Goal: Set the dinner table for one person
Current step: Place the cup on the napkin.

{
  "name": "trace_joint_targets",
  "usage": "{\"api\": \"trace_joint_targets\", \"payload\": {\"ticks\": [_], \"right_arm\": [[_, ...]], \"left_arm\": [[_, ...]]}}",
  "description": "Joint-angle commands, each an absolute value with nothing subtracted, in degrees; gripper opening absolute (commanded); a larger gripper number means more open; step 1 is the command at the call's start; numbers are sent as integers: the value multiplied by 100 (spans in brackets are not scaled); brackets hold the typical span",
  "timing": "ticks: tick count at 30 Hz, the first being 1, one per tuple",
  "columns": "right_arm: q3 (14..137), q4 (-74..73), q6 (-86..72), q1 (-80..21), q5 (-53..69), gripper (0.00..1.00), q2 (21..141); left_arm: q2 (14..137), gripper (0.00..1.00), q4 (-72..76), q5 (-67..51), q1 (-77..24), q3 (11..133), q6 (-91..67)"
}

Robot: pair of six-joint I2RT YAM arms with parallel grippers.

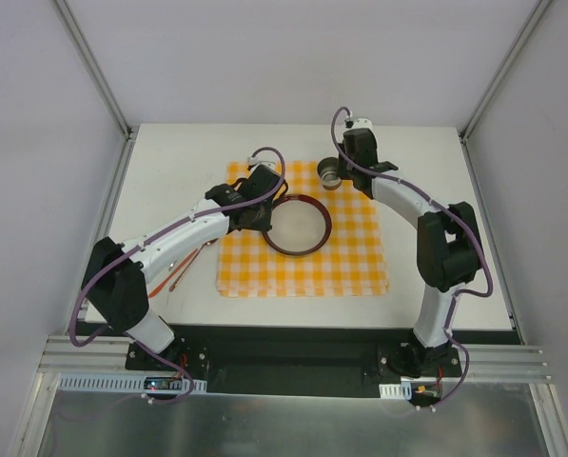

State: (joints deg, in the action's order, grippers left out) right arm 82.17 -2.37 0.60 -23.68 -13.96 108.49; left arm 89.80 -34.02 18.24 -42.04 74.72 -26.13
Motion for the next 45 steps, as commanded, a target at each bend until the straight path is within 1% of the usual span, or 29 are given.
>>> {"api": "trace_joint_targets", "payload": {"ticks": [1,10,25,35,45], "right_arm": [[8552,132,26,-2198,-1275,0,10977],[8868,176,26,-1873,-1248,1,11311],[8921,299,-141,-1512,-1116,0,11566],[8956,343,-316,-1450,-985,0,11865],[8974,273,-369,-1424,-941,0,11918]], "left_arm": [[8982,27,-3305,1881,-4245,7383,-2549],[8903,26,-3270,1916,-4245,7321,-2540],[9088,26,-3261,1951,-4245,7374,-2514],[9088,26,-3269,2013,-4245,7392,-2496],[9088,26,-3270,2004,-4245,7418,-2487]]}}
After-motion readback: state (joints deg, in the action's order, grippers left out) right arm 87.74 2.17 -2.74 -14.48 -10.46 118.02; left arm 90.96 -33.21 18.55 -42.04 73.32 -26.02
